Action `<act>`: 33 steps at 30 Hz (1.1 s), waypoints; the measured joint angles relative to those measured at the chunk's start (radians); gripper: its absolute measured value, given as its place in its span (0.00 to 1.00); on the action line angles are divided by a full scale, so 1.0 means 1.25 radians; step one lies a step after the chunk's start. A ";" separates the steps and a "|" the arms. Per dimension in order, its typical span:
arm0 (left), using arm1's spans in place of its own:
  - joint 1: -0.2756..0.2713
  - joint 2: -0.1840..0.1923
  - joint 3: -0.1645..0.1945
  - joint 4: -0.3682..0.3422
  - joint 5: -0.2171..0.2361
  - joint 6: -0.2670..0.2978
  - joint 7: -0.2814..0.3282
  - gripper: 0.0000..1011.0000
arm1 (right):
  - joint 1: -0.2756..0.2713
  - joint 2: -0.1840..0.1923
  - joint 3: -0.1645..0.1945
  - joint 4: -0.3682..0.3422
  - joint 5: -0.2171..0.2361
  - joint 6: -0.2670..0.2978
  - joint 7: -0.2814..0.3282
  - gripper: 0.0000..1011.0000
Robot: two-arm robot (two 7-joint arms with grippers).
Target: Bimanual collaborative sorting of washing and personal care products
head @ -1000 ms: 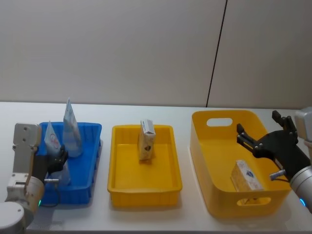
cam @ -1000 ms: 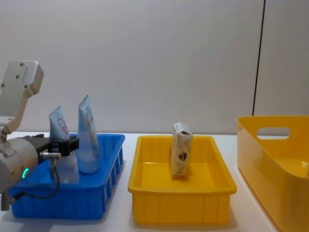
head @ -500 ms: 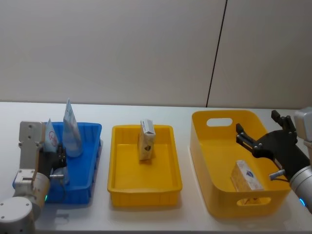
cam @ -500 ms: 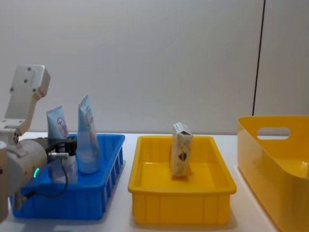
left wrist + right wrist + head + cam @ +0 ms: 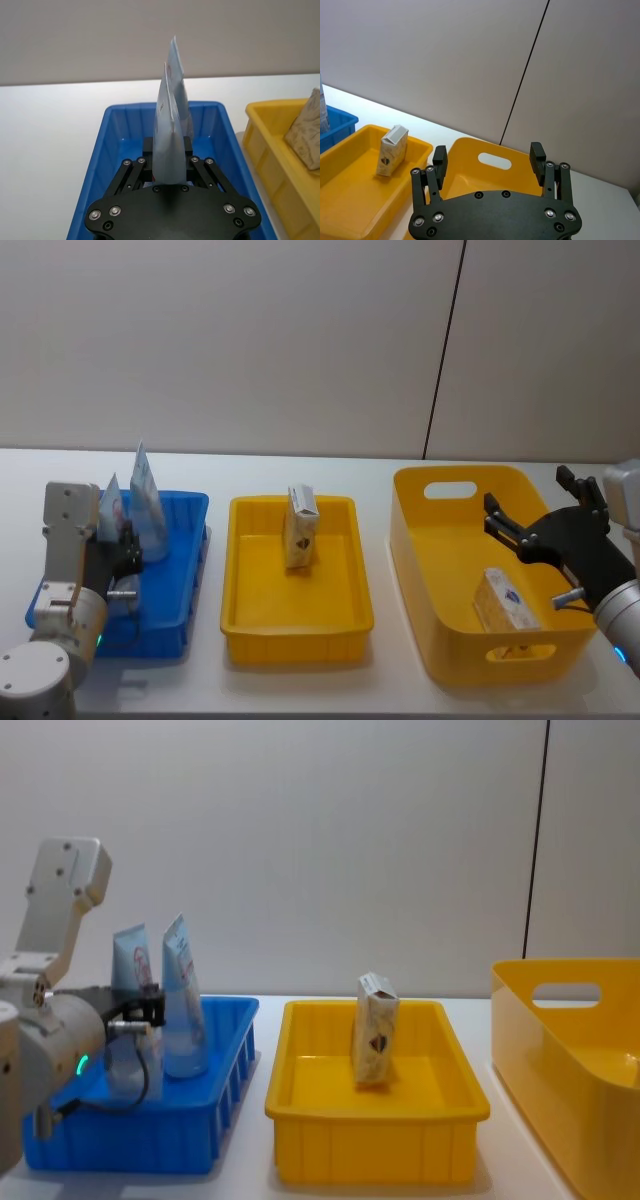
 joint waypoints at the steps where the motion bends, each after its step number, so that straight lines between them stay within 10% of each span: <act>1: 0.004 0.002 0.000 -0.013 0.002 -0.003 -0.002 0.28 | 0.000 0.000 0.000 0.000 0.000 0.000 0.000 0.99; 33: 0.037 0.016 0.000 -0.217 -0.033 -0.046 -0.125 0.27 | 0.000 0.000 0.000 0.000 0.000 0.000 0.000 0.99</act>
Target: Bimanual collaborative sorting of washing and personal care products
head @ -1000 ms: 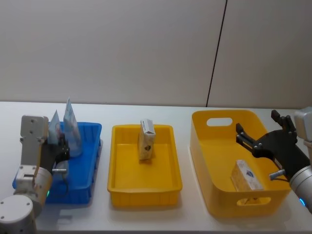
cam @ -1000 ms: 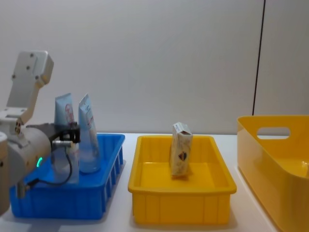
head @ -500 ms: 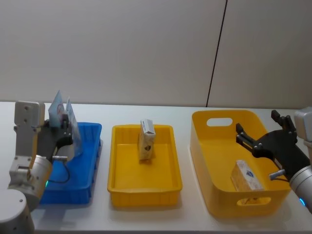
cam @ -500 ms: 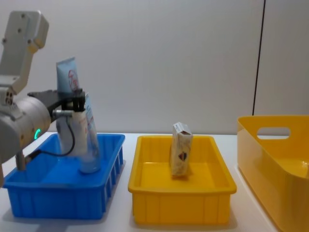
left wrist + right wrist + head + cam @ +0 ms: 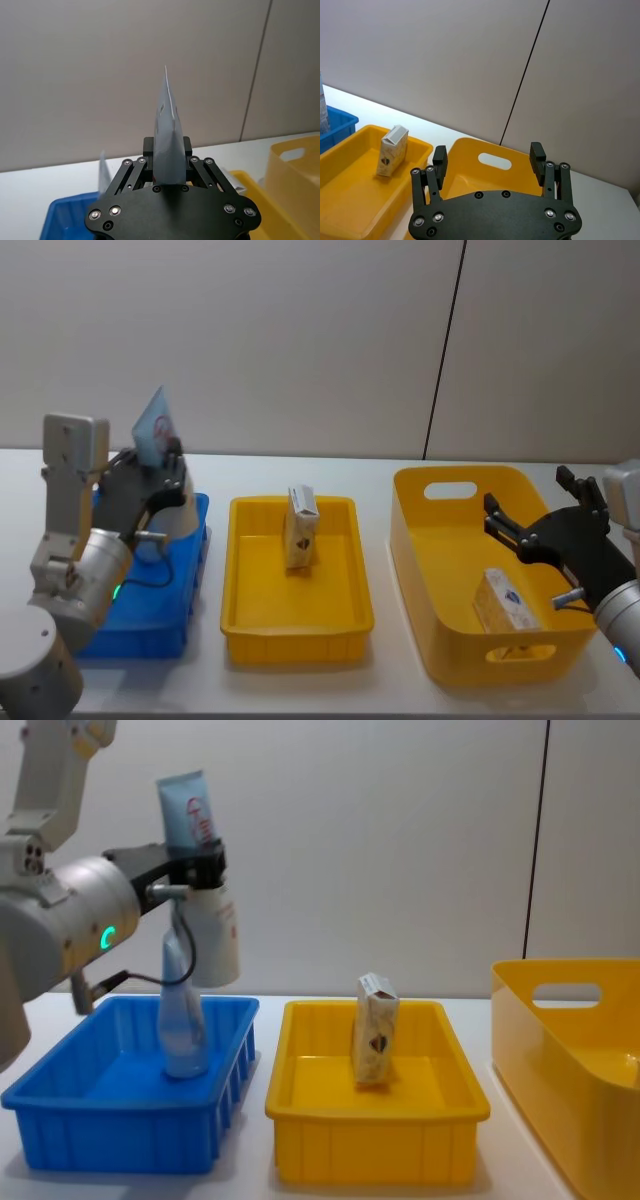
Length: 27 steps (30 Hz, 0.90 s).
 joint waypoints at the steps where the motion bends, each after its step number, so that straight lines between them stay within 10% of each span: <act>1: -0.005 -0.002 0.003 0.000 -0.004 -0.003 -0.014 0.27 | 0.000 0.000 0.000 0.000 0.000 0.000 0.000 0.99; 27: -0.124 -0.034 0.068 0.122 -0.092 -0.099 -0.292 0.27 | 0.001 0.000 0.000 0.000 0.000 0.000 0.002 0.99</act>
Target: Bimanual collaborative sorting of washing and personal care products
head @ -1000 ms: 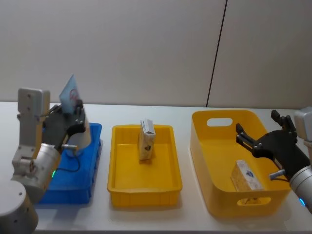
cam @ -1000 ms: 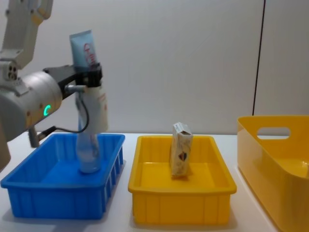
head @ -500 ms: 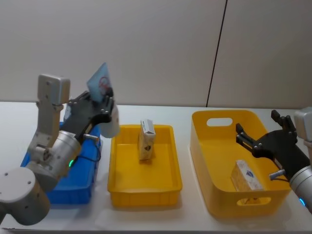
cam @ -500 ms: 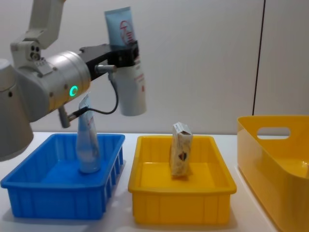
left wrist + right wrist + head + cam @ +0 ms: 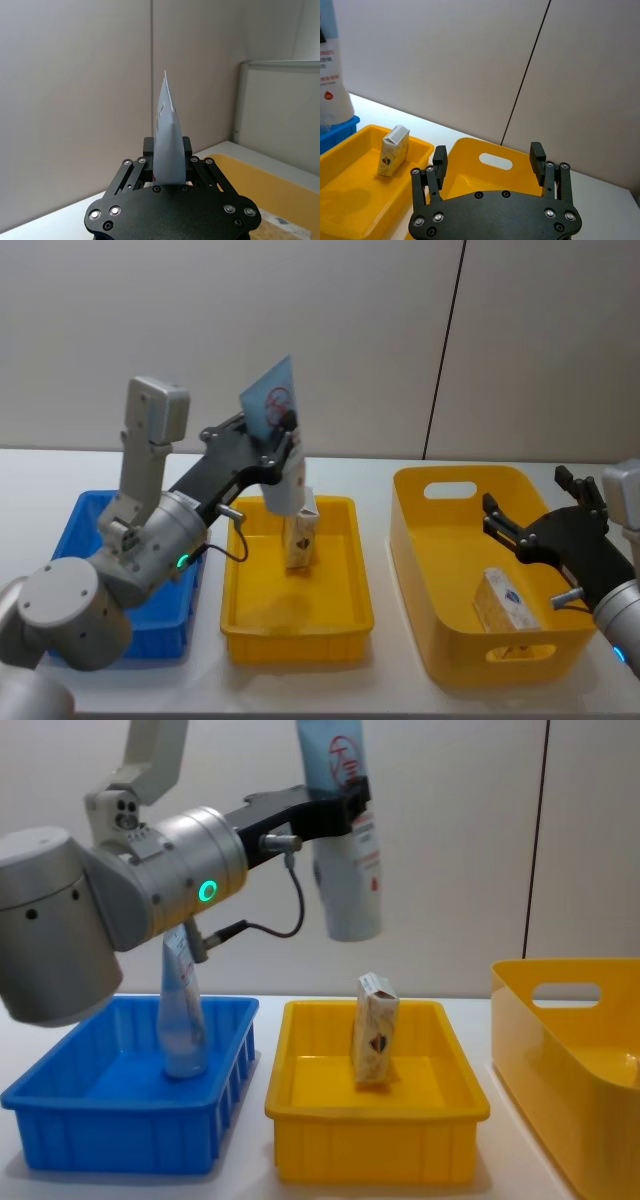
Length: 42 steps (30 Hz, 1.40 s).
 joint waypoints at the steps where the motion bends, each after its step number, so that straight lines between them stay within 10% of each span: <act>1: -0.004 -0.001 0.002 0.005 -0.002 -0.003 -0.007 0.27 | 0.001 0.000 0.000 0.000 0.000 0.000 0.001 0.99; 42: -0.069 -0.022 0.038 0.088 -0.040 -0.056 -0.124 0.27 | 0.170 -0.009 -0.127 0.129 0.117 0.022 0.229 0.99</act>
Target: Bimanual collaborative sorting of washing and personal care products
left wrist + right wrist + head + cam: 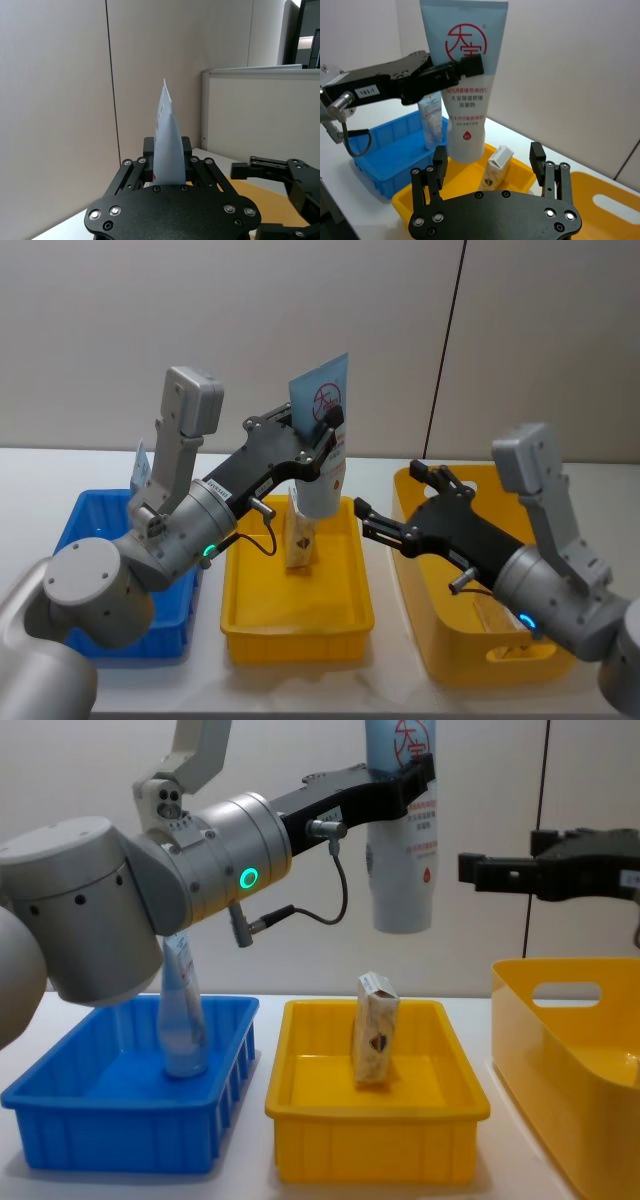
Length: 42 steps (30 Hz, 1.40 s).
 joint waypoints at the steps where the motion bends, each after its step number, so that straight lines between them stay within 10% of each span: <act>1: 0.000 0.000 0.000 0.000 0.000 0.000 0.000 0.27 | 0.005 -0.001 -0.002 0.004 0.001 0.000 0.002 0.99; 22: -0.002 -0.001 0.001 0.003 -0.001 -0.002 -0.004 0.27 | 0.119 -0.046 -0.039 0.165 0.053 -0.016 0.054 0.98; 42: -0.002 -0.001 0.001 0.003 -0.001 -0.002 -0.004 0.27 | 0.213 -0.094 -0.074 0.319 0.102 -0.069 0.127 0.43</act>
